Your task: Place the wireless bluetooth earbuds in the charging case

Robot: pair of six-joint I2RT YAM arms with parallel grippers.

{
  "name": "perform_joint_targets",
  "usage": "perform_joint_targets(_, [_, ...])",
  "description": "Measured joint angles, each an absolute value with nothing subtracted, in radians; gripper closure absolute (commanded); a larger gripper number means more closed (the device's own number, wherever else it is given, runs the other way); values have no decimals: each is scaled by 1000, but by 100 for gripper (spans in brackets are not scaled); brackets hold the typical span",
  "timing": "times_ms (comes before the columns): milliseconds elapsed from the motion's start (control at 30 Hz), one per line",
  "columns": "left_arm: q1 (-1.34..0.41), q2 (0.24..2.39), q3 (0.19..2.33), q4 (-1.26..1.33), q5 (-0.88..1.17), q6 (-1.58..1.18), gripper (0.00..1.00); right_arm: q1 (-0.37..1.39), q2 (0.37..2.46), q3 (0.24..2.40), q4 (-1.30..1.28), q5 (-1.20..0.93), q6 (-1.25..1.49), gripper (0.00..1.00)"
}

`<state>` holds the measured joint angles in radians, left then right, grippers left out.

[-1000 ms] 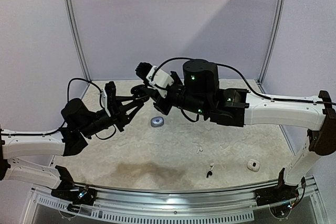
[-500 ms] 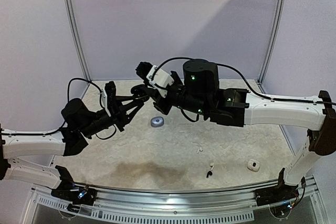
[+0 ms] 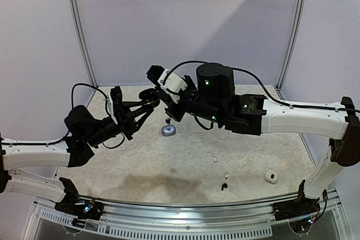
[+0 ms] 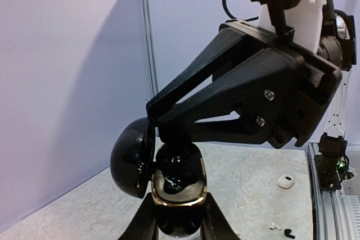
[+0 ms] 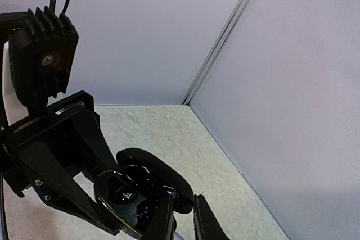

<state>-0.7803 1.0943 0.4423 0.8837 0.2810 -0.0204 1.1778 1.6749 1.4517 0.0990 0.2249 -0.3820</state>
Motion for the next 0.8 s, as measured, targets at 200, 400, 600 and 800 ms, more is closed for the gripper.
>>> perform_joint_targets(200, [-781, 1094, 442, 886, 279, -22, 100, 1177, 1675, 1452, 102, 226, -382, 85])
perform_joint_targets(400, [-780, 1091, 442, 855, 221, -54, 100, 1177, 1658, 1428, 94, 254, -339, 80])
perform_joint_targets(600, [-773, 1079, 442, 778, 127, -88, 100, 1154, 1581, 1402, 53, 271, -217, 73])
perform_joint_targets(800, [-725, 1077, 464, 657, 34, -140, 100, 1075, 1520, 1396, 48, 260, -32, 64])
